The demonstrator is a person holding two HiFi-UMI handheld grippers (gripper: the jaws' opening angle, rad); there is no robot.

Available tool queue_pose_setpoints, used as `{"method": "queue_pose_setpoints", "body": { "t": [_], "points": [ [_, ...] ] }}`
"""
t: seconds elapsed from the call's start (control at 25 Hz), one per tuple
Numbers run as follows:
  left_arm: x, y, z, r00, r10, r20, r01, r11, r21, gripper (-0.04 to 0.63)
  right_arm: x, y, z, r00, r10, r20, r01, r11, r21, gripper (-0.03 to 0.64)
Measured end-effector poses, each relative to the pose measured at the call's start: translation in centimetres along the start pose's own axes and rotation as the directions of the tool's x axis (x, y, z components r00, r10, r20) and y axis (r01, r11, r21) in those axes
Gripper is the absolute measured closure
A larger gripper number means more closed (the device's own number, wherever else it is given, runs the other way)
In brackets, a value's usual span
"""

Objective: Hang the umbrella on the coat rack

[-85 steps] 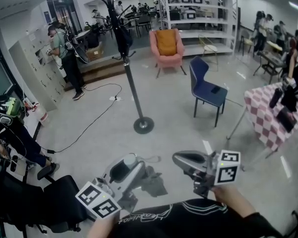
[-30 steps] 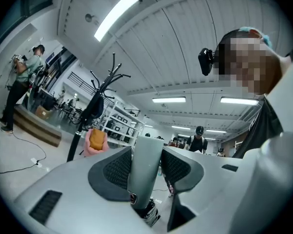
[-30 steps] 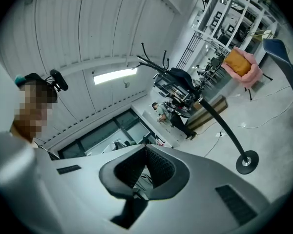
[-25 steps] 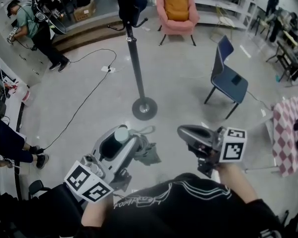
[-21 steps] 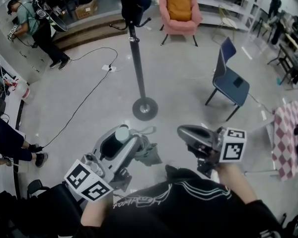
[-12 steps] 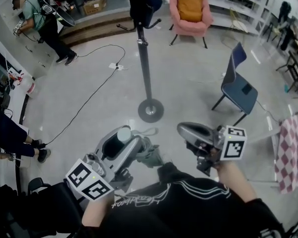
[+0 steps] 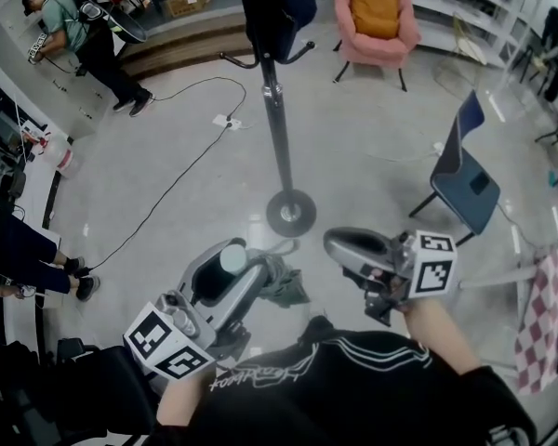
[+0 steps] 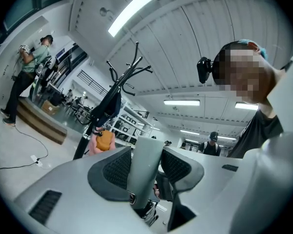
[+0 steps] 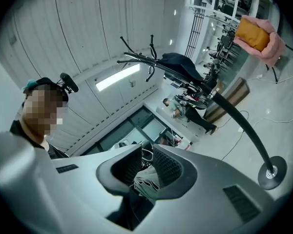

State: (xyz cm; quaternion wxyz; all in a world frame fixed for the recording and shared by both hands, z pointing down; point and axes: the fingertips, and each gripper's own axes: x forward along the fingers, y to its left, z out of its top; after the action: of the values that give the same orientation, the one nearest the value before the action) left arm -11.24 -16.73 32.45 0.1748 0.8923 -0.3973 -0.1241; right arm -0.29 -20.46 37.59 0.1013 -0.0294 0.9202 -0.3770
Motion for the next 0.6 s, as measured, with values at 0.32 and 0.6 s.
{"method": "queue_pose_setpoints", "body": {
  "t": [0.32,0.6],
  "points": [
    [5.4,1.1,1.9,1.0,-0.029,0.006,0.029,0.999,0.044,0.414,0.3,-3.4,3.8,0.991,0.123,-0.047,-0.122,0.992,0.019,0.463],
    [7.6,0.2,3.3,0.997,-0.07,0.027,0.068,0.994,0.083,0.414,0.9,-4.1,5.4,0.968,0.244,-0.06,-0.235,0.964,0.128,0.451]
  ]
}}
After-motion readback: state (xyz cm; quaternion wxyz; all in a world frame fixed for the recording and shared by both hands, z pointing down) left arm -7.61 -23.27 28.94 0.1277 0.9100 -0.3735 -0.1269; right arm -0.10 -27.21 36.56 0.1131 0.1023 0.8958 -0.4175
